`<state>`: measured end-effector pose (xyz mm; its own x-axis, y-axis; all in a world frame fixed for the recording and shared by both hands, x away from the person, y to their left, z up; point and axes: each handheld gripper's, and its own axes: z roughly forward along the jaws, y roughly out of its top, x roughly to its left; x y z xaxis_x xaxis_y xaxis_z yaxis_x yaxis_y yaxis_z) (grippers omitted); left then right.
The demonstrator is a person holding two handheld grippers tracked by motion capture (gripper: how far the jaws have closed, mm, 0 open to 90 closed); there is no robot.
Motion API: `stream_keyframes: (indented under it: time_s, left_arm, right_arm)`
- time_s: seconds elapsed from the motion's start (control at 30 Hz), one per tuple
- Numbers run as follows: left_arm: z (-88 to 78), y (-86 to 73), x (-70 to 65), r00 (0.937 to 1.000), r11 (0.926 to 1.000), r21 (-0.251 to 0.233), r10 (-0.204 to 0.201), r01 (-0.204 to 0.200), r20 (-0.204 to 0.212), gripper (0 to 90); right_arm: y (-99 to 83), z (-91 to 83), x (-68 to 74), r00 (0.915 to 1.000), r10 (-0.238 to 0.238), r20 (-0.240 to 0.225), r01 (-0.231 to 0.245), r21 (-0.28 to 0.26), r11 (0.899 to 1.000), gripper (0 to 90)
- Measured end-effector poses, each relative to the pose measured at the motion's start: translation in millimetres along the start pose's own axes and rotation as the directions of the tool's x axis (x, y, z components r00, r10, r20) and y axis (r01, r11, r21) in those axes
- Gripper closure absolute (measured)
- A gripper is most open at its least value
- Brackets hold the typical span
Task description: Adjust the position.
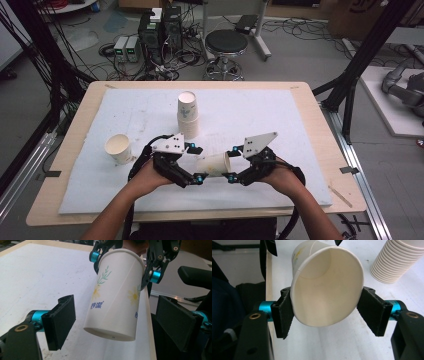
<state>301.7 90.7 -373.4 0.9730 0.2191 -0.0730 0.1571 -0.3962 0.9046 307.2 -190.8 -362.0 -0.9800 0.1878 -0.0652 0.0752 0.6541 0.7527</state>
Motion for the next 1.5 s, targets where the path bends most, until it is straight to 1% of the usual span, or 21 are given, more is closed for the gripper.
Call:
stream_keyframes:
  time_s: [0.07,0.1,0.23,0.3,0.33,0.43,0.47,0.53,0.67,0.8,0.87,0.97,1.03,1.1,1.13,1.2,1.27,1.4,1.43,1.47,1.5]
  left_arm:
    - [-0.4,0.1,0.1,1.0000,1.0000,0.006,0.004,-0.004,-0.003,16.7]
    - [-1.0,0.2,0.6,0.9999,0.9997,0.019,0.013,-0.013,-0.009,16.8]
    - [-1.2,0.8,1.1,0.9995,0.9988,0.042,0.025,-0.025,-0.017,17.1]
    - [-1.1,1.0,1.4,0.9996,0.9988,0.044,0.022,-0.021,-0.017,17.2]
    - [-1.3,1.3,2.0,0.9994,0.9981,0.054,0.029,-0.028,-0.018,17.3]
    - [-0.4,1.1,2.3,0.9993,0.9971,0.071,0.030,-0.028,-0.022,17.7]
    - [-0.1,1.1,2.7,0.9991,0.9962,0.080,0.036,-0.034,-0.020,17.8]
    - [1.0,1.2,2.6,0.9991,0.9954,0.090,0.036,-0.034,-0.021,18.0]
    - [3.0,2.3,2.9,0.9988,0.9931,0.108,0.046,-0.044,-0.017,18.3]
    - [5.2,3.5,2.8,0.9983,0.9906,0.126,0.057,-0.055,-0.014,19.1]
    - [5.7,3.8,2.5,0.9985,0.9904,0.128,0.054,-0.051,-0.015,19.1]
    - [7.0,4.0,3.1,0.9982,0.9891,0.136,0.058,-0.056,-0.012,19.1]
    - [8.2,3.7,3.0,0.9984,0.9890,0.138,0.055,-0.053,-0.011,19.3]
    - [8.9,3.9,3.0,0.9982,0.9873,0.149,0.059,-0.056,-0.011,19.5]
    - [8.9,3.9,3.0,0.9982,0.9873,0.149,0.059,-0.056,-0.011,19.7]
    - [10.5,4.2,3.4,0.9981,0.9843,0.166,0.062,-0.061,0.000,21.1]
    - [12.6,4.2,3.4,0.9981,0.9826,0.175,0.062,-0.061,0.003,22.1]
    - [16.7,4.4,3.4,0.9978,0.9781,0.198,0.063,-0.066,0.018,24.3]
    - [17.9,4.4,3.3,0.9978,0.9771,0.203,0.062,-0.065,0.021,24.9]
    - [19.1,4.2,3.5,0.9978,0.9764,0.206,0.061,-0.065,0.024,25.4]
    - [20.0,4.1,3.8,0.9978,0.9755,0.210,0.061,-0.065,0.026,26.1]
  right_arm:
    - [3.8,-0.2,-0.6,1.0000,-0.008,0.001,0.008,0.019,1.000,32.8]
    - [5.4,-0.3,-0.9,0.9999,-0.012,-0.002,0.012,0.027,1.000,32.8]
    - [10.9,0.6,-1.7,0.9997,-0.021,-0.008,0.022,0.057,0.998,32.8]
    - [13.0,2.1,-2.1,0.9994,-0.034,-0.005,0.035,0.084,0.996,32.8]
    - [14.1,2.7,-2.4,0.9992,-0.041,-0.004,0.041,0.093,0.995,32.8]
    - [18.1,4.2,-2.2,0.9987,-0.051,-0.009,0.051,0.118,0.992,32.8]
    - [19.6,4.6,-2.2,0.9984,-0.055,-0.012,0.056,0.127,0.990,32.8]
    - [22.6,5.4,-1.8,0.9979,-0.065,-0.008,0.065,0.143,0.988,32.8]
    - [28.2,7.5,-1.5,0.9955,-0.094,-0.008,0.094,0.185,0.978,32.7]
    - [34.9,8.5,-0.7,0.9937,-0.111,-0.009,0.111,0.214,0.970,32.7]
    - [36.3,9.0,-0.7,0.9934,-0.114,-0.011,0.113,0.217,0.969,32.7]
    - [41.3,10.7,0.6,0.9904,-0.138,-0.008,0.136,0.243,0.961,32.7]
    - [43.4,12.2,2.0,0.9891,-0.147,-0.006,0.144,0.262,0.954,32.7]
    - [45.3,13.7,2.7,0.9877,-0.156,-0.005,0.151,0.278,0.949,32.6]
    - [45.3,13.7,2.7,0.9877,-0.156,-0.005,0.151,0.278,0.949,32.6]
    - [47.5,15.3,3.3,0.9869,-0.161,-0.011,0.157,0.294,0.943,32.5]
    - [49.1,15.9,3.7,0.9856,-0.169,-0.005,0.162,0.308,0.937,32.5]
    - [52.2,16.9,4.7,0.9863,-0.164,-0.019,0.161,0.329,0.931,32.5]
    - [53.0,17.3,4.5,0.9847,-0.173,-0.020,0.170,0.332,0.928,32.5]
    - [53.6,18.0,5.0,0.9849,-0.172,-0.024,0.170,0.335,0.927,32.5]
    - [54.2,18.5,5.6,0.9844,-0.174,-0.026,0.173,0.343,0.923,32.5]
